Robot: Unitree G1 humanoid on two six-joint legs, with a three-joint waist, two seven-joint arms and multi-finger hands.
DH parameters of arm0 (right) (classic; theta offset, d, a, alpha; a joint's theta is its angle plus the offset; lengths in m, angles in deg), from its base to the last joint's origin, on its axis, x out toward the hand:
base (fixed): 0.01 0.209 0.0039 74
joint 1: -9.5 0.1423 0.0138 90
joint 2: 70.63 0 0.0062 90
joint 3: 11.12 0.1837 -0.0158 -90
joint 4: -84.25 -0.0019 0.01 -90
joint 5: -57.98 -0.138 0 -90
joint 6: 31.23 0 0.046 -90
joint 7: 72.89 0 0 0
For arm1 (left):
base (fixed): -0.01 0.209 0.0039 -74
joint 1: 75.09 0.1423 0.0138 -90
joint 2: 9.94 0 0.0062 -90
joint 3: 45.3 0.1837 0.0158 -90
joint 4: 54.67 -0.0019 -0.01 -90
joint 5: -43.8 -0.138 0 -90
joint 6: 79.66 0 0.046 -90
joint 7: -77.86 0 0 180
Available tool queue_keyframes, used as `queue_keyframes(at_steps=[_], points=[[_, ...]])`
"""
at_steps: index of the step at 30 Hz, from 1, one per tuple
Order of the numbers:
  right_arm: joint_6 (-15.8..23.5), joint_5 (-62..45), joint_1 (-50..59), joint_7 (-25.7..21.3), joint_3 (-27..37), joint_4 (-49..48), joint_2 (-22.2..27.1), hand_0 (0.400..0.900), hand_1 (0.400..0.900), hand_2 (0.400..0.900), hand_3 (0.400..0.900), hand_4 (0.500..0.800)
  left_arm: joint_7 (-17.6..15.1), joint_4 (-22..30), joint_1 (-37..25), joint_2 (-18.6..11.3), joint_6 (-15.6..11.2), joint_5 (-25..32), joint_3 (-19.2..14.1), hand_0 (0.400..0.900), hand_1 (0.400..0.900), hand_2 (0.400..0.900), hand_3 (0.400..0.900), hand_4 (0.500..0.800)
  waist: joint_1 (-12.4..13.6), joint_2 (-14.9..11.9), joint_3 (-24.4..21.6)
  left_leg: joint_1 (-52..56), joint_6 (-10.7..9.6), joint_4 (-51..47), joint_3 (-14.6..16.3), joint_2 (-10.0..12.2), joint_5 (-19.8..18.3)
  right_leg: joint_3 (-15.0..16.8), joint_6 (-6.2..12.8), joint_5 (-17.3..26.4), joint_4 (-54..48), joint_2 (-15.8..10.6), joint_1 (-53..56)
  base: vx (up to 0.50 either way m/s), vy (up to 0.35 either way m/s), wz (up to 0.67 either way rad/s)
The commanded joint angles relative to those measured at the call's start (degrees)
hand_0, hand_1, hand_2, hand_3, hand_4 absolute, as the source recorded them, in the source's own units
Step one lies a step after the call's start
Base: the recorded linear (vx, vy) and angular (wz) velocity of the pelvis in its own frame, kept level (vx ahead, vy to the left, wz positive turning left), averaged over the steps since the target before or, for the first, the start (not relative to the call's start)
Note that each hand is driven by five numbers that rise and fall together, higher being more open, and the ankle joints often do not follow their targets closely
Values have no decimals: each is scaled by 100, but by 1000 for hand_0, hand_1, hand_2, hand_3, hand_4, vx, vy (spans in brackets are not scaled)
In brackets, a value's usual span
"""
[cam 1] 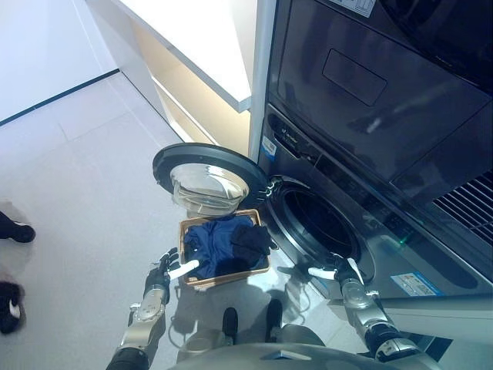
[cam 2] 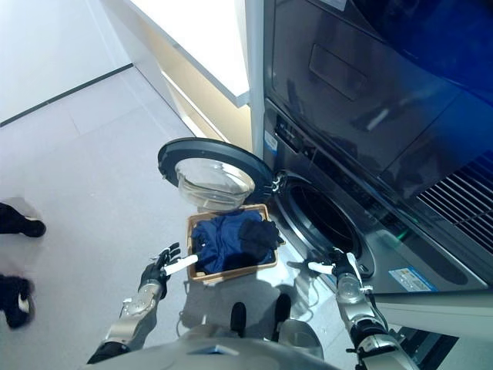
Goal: Put the clothes in the basket into the washing machine.
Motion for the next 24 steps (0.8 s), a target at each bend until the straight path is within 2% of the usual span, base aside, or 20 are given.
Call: queue_keyframes(at_steps=[1, 19, 24], points=[[321, -84, 225, -41, 112, -23, 21, 900, 900, 900, 900, 800, 41, -59, -225, -165, -324, 72, -141, 900, 900, 900, 900, 800, 66, -170, -158, -95, -437, -48, -70, 344, -473, 38, 489, -247, 36, -358, 77, 0, 0, 0], [324, -63, 239, -58, 87, -10, 23, 900, 900, 900, 900, 800, -11, -280, -231, -174, -290, -134, -111, 900, 900, 900, 900, 800, 67, -165, -150, -109, -440, -48, -73, 345, -467, 45, 498, -248, 36, -358, 78, 0, 0, 0], [350, -46, 268, -34, 68, -291, 37, 900, 900, 900, 900, 800, -1, -280, -210, -171, -300, -129, -151, 900, 900, 900, 900, 800, 78, -155, -117, -140, -438, -48, -81, 333, -453, 29, 509, -230, 36, -375, 59, 0, 0, 0]])
